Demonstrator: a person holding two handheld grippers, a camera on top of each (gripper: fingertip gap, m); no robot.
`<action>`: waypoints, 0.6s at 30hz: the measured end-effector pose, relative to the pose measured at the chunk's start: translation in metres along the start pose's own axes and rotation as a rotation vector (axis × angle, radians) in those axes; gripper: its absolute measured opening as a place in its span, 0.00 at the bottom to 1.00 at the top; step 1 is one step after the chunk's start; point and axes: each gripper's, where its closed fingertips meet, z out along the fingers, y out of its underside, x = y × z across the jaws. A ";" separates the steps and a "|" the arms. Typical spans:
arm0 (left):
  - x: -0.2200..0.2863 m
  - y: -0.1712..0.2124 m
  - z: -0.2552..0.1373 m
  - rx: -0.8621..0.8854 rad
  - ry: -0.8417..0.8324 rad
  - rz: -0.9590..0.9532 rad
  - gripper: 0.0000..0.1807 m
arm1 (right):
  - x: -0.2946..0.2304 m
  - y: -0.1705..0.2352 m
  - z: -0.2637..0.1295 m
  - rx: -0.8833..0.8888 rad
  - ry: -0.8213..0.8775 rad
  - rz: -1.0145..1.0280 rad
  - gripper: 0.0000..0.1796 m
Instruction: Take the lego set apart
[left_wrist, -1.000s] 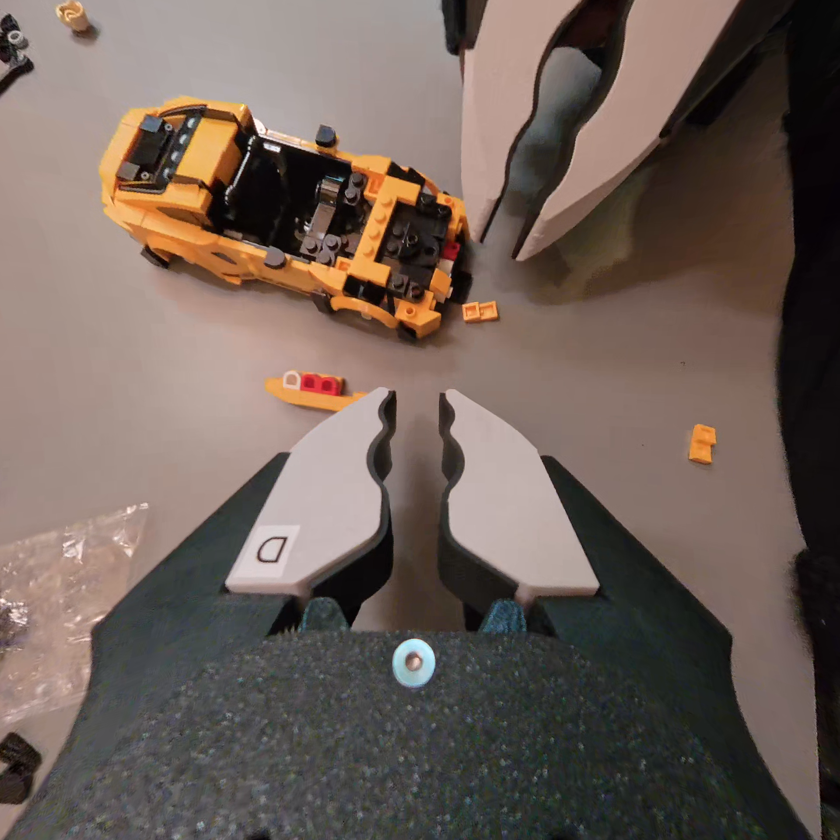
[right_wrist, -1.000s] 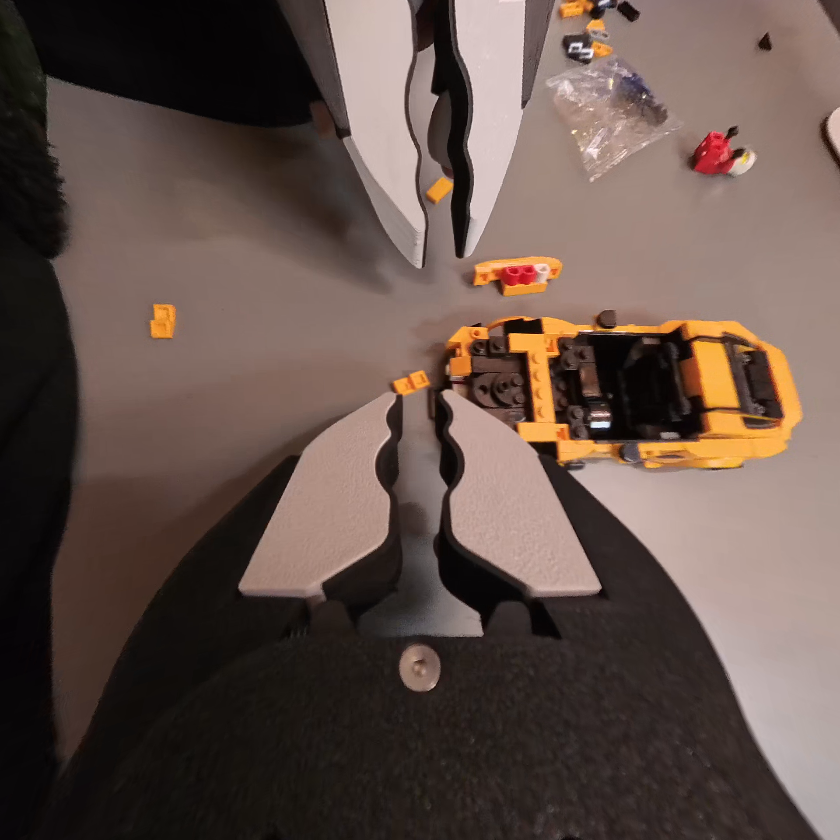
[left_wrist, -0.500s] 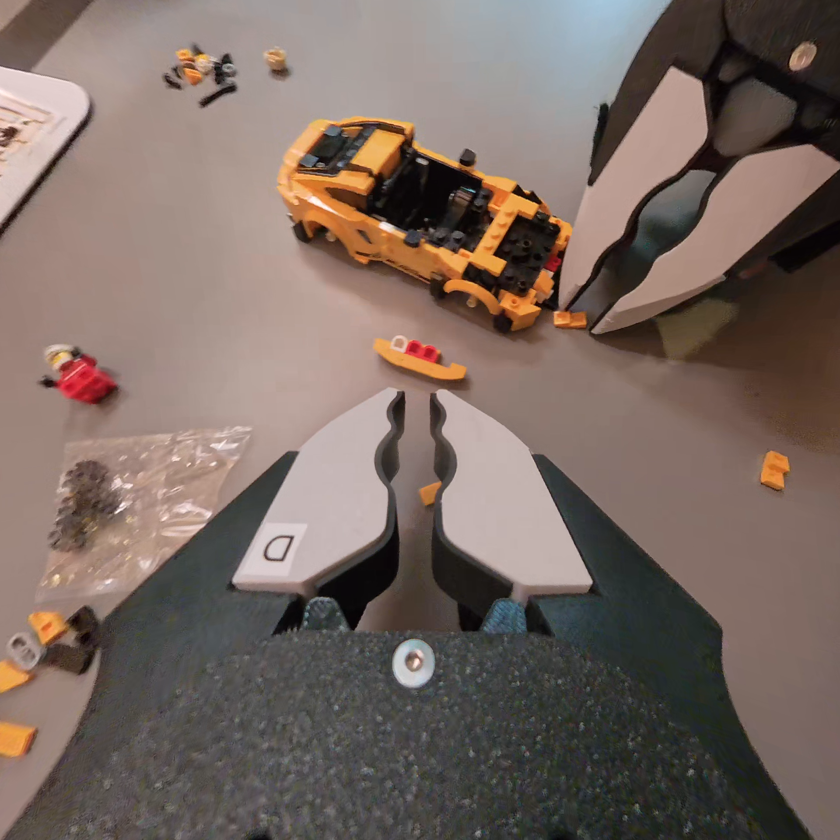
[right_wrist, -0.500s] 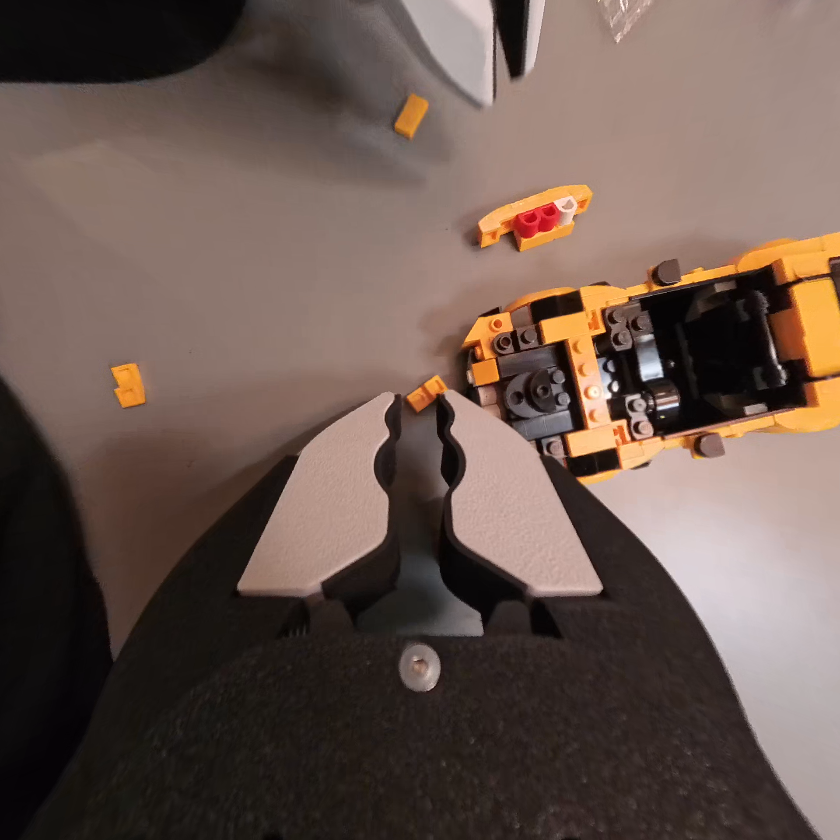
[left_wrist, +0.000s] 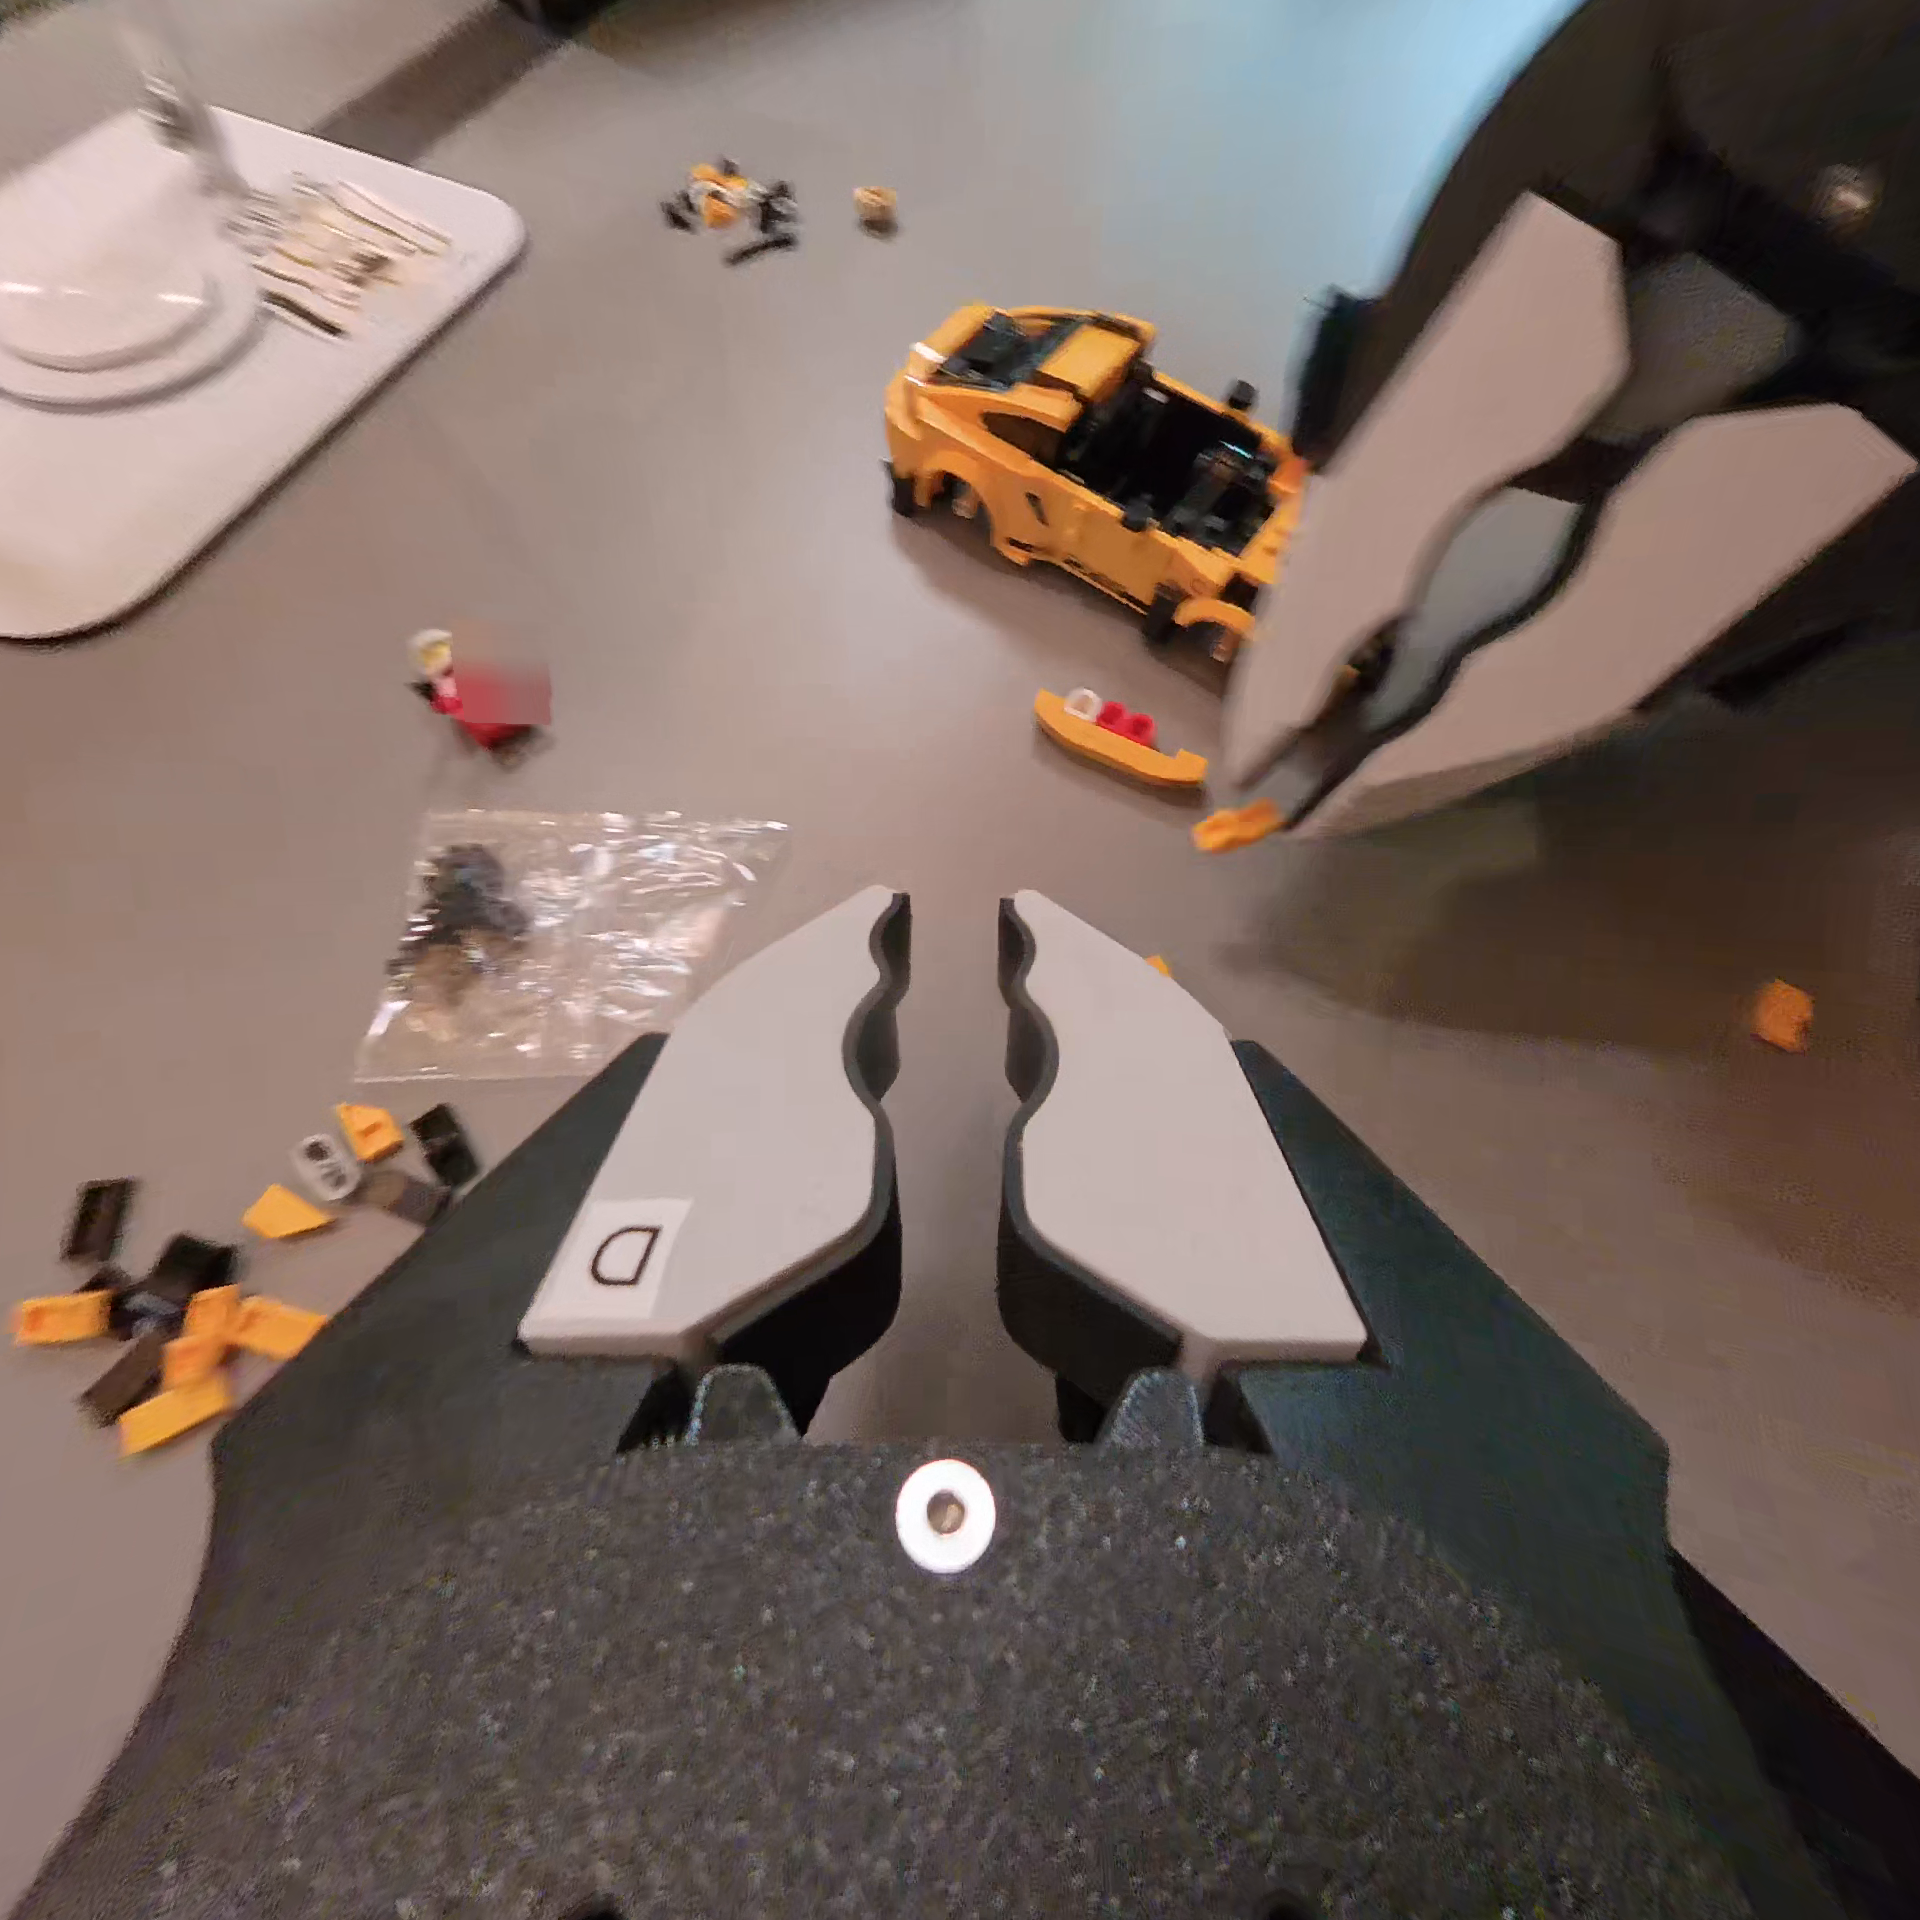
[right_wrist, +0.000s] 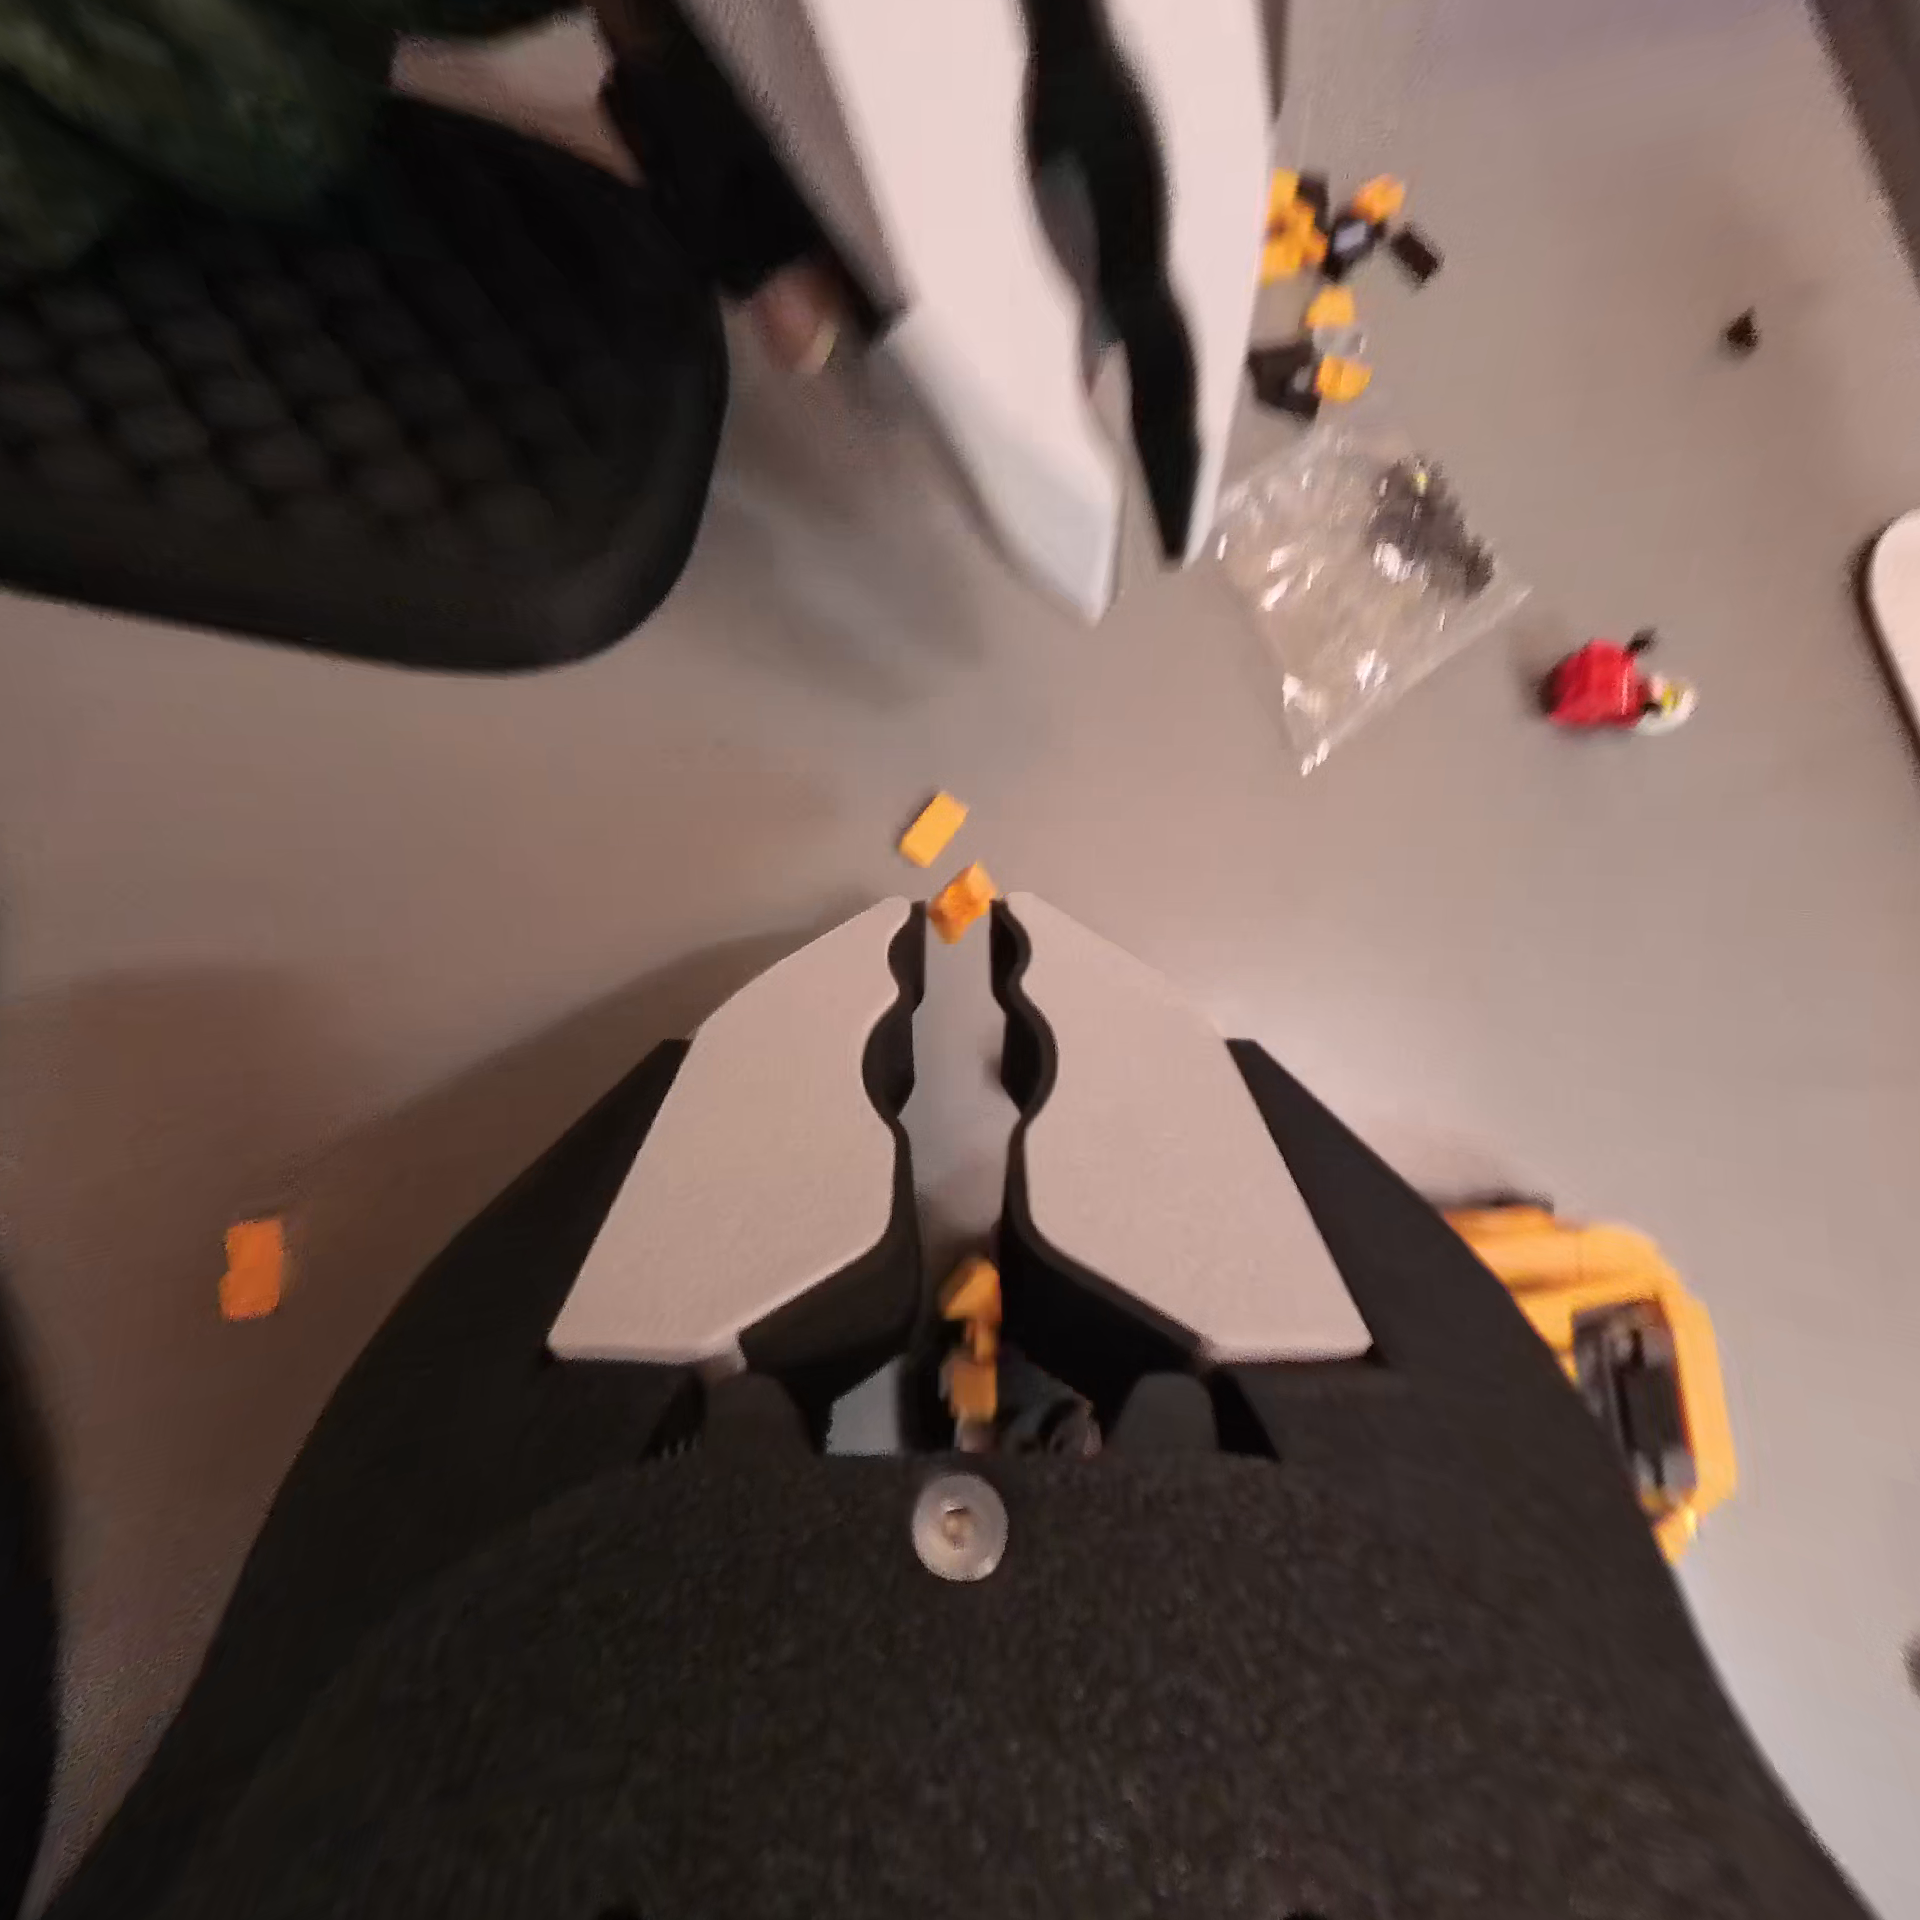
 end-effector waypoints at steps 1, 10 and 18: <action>0.006 0.004 0.002 -0.015 0.039 0.006 0.10 | 0.003 -0.008 0.005 0.024 -0.010 -0.006 0.10; 0.046 0.016 0.021 -0.086 0.200 0.122 0.14 | 0.022 -0.008 0.004 0.081 0.037 -0.074 0.16; 0.039 0.003 0.053 -0.091 0.114 0.171 0.21 | 0.059 0.041 -0.059 0.124 0.128 0.093 0.13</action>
